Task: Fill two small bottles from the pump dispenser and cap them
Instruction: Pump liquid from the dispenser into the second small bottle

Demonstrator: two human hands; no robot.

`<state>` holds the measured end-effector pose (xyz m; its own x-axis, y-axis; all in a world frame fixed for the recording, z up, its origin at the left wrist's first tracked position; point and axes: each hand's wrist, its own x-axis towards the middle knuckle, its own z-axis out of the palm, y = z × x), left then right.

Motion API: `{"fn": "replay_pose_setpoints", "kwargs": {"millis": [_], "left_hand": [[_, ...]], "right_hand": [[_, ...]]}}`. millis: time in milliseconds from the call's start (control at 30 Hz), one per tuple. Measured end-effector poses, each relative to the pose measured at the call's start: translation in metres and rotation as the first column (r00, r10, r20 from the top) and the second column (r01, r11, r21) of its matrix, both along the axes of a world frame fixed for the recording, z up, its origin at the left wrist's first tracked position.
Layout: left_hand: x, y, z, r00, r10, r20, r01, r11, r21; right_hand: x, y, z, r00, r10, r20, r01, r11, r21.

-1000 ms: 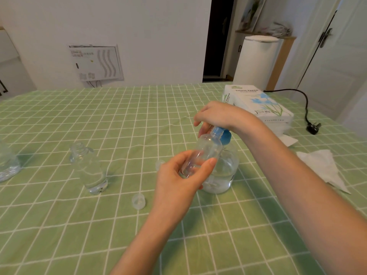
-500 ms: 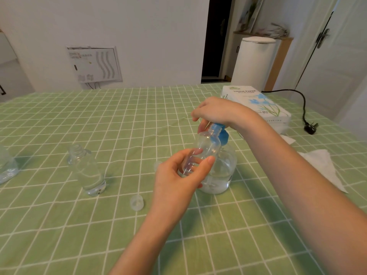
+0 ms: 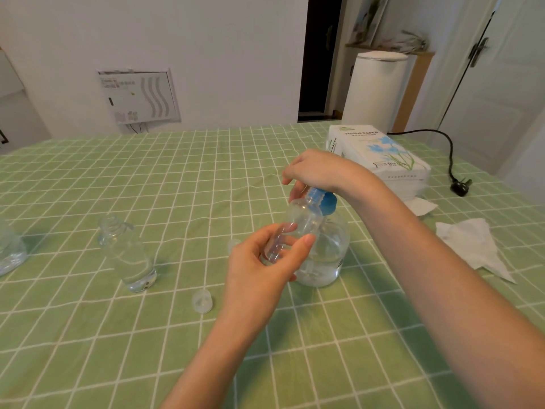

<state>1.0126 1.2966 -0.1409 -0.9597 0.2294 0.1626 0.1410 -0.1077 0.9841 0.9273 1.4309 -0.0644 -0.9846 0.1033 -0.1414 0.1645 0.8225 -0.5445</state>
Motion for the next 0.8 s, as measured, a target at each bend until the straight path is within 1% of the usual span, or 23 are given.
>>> {"fn": "replay_pose_setpoints", "kwargs": {"millis": [167,467,800], "left_hand": [[0.0,0.001,0.003,1.0,-0.01,-0.004,0.01,1.0,0.009],[0.0,0.001,0.002,1.0,-0.015,-0.003,0.015,1.0,0.009],[0.001,-0.001,0.0,1.0,-0.008,-0.015,0.008,1.0,-0.01]], "right_hand": [[-0.001,0.002,0.008,1.0,-0.017,-0.02,0.017,1.0,0.018],[-0.001,0.0,0.009,1.0,0.002,0.022,-0.003,1.0,0.029],[0.001,0.0,-0.001,1.0,0.001,0.021,0.0,1.0,-0.012]]}}
